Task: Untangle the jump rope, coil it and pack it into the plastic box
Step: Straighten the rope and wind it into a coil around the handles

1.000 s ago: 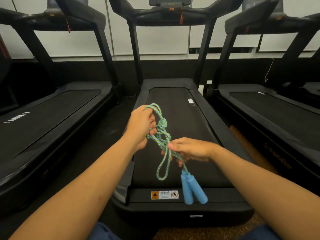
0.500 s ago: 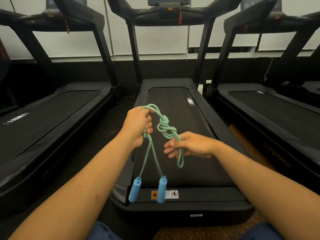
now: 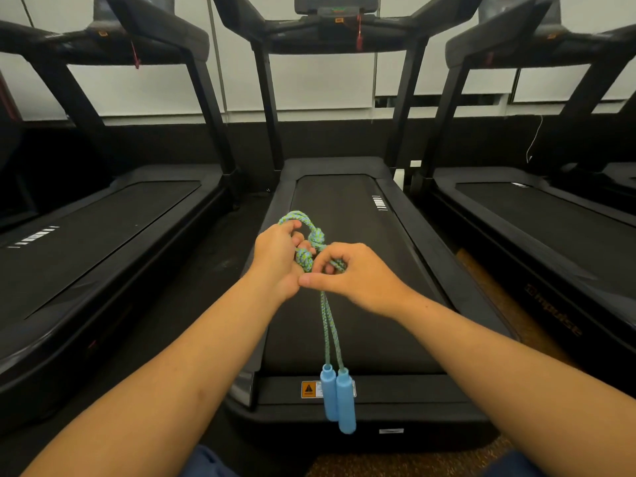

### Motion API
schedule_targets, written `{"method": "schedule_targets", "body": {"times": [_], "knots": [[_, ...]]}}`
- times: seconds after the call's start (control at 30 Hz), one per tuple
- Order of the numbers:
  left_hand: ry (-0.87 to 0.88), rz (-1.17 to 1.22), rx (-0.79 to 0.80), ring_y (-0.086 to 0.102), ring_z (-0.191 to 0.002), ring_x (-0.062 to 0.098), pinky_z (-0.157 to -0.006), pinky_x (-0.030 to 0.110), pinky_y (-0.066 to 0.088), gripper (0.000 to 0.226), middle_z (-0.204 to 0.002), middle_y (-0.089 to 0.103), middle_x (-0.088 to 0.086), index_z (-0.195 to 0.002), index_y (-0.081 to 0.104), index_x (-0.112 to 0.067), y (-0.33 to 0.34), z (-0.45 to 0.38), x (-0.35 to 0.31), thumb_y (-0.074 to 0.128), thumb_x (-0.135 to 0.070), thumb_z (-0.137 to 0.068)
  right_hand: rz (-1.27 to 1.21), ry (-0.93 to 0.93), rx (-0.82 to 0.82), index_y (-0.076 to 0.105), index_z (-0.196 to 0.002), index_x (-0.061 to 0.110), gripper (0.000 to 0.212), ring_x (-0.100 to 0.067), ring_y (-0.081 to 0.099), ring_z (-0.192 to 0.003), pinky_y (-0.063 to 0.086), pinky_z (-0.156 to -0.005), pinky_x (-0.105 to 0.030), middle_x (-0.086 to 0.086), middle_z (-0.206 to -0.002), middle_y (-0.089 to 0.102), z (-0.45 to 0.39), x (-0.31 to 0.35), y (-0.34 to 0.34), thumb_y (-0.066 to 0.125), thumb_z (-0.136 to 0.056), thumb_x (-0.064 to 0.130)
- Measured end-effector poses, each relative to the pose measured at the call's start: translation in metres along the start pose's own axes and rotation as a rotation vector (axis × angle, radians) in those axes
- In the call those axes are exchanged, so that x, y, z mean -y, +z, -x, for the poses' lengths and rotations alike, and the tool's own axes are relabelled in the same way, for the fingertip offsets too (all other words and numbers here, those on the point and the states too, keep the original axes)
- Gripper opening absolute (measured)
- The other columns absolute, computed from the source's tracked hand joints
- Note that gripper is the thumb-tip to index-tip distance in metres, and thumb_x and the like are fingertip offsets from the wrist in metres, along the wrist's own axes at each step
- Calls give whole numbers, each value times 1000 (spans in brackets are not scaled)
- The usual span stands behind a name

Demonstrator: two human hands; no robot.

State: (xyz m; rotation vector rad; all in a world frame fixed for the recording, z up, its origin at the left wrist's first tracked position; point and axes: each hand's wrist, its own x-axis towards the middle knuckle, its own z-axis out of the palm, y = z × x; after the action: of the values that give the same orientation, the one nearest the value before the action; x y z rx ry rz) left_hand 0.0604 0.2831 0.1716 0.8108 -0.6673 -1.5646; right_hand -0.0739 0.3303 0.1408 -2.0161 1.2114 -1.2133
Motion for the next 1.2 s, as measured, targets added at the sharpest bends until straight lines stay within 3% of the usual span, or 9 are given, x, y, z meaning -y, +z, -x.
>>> {"method": "schedule_targets", "body": {"times": [0.2,0.37,0.43,0.5,0.6,0.7,0.83,0.97,1.2], "knots": [[-46,91,49,32,-45,15,-65,39,51,21,-53,31,0,-82,51,-7,-1,-5,4,43,-5,-102,2,75,-118,75,-74,18,20,-6,68,-81,49,-74,-21,-3,-79,74,-4,-6,1,84,-81,35],[33,-13,114,46,-57,20,-76,42,51,21,-61,44,5,-84,49,-6,-5,-10,8,40,-2,-102,-160,210,-117,73,-75,20,15,-2,43,-46,33,-50,-21,14,-51,53,-7,-12,-5,75,-90,24],[110,-155,109,61,-72,26,-77,43,57,11,-78,57,12,-107,51,-4,-9,-11,10,44,1,-100,-237,255,-144,71,-75,14,16,-7,34,-43,28,-47,-25,7,-52,46,-11,-18,-10,72,-91,19],[188,-280,69,66,-77,25,-84,46,61,39,-96,61,14,-134,39,-14,-14,-9,12,52,0,-99,-305,295,-172,67,-69,13,21,-8,29,-43,25,-46,-26,-5,-60,42,-13,-20,-15,68,-91,14],[459,-688,12,64,-83,21,-86,47,60,61,-99,55,6,-143,32,-29,-21,-5,15,69,-18,-94,-346,326,-196,63,-57,19,35,-9,26,-43,23,-46,-25,-3,-57,38,-15,-22,-22,65,-91,11],[863,-1077,-17,53,-86,7,-84,31,48,45,-108,45,0,-128,53,-30,-27,-9,11,74,-27,-89,-320,346,-201,63,-55,20,39,-8,28,-42,24,-47,-25,10,-48,46,-15,-23,-26,63,-93,9],[1247,-1301,423,50,-83,4,-80,19,45,36,-106,50,-3,-126,68,-22,-31,-12,7,63,-6,-95,-270,352,-146,68,-73,8,20,-7,32,-43,28,-46,-22,2,-60,55,-14,-22,-30,61,-92,9],[1254,-1556,584,52,-86,10,-75,22,46,43,-109,55,0,-135,65,-21,-35,-17,8,57,-1,-97,-113,320,-50,71,-74,12,19,-2,38,-44,34,-51,-21,10,-55,55,-9,-17,-37,60,-90,10],[1143,-1523,576,58,-76,8,-73,25,50,7,-91,61,-6,-100,71,-17,-32,-15,4,68,-20,-95,-145,307,-48,71,-78,2,18,-4,34,-43,30,-49,-23,1,-60,51,-11,-21,-39,58,-91,6]]}}
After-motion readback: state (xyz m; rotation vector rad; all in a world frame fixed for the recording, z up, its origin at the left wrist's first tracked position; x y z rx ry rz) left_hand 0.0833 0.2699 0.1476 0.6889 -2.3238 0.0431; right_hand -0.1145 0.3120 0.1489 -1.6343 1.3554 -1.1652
